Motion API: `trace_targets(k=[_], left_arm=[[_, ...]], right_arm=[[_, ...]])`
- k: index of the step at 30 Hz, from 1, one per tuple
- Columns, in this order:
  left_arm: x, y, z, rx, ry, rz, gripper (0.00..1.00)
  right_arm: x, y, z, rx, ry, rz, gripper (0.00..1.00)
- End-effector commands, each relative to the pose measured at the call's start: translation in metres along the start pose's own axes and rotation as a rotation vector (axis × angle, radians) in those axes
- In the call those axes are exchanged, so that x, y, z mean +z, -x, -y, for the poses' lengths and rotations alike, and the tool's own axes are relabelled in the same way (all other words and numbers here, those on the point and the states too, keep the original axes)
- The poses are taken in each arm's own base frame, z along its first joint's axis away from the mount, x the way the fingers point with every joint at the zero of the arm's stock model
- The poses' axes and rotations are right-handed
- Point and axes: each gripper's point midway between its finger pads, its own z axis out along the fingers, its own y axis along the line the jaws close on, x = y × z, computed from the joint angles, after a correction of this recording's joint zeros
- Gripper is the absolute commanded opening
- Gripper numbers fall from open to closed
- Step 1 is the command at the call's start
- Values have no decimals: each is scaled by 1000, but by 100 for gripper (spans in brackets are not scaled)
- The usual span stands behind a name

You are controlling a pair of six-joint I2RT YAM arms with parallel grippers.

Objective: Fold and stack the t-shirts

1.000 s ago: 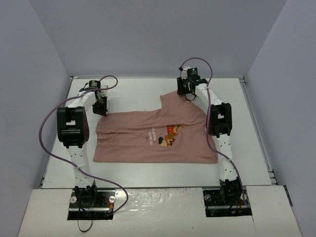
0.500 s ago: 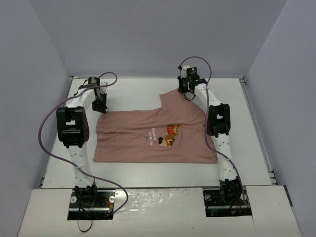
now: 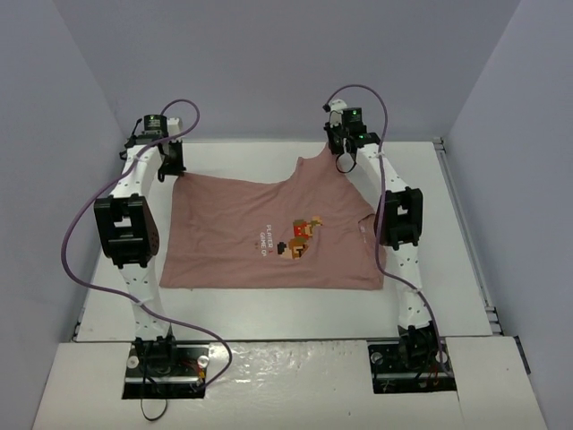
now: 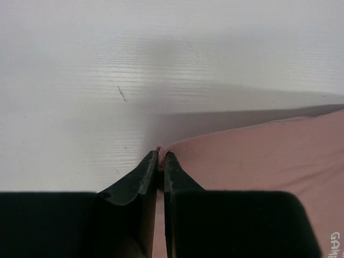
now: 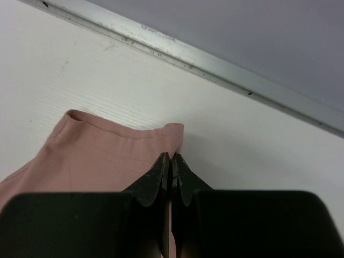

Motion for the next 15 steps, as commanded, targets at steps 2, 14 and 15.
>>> trace_targets(k=[2, 14, 15], left_arm=[[-11, 9, -7, -54, 9, 32, 0], [-28, 0, -26, -154, -3, 91, 0], [-29, -2, -27, -159, -4, 92, 0]], right_arm=[[-70, 102, 16, -73, -75, 223, 0], [-105, 107, 1, -87, -47, 225, 0], [-109, 105, -1, -85, -44, 219, 0]])
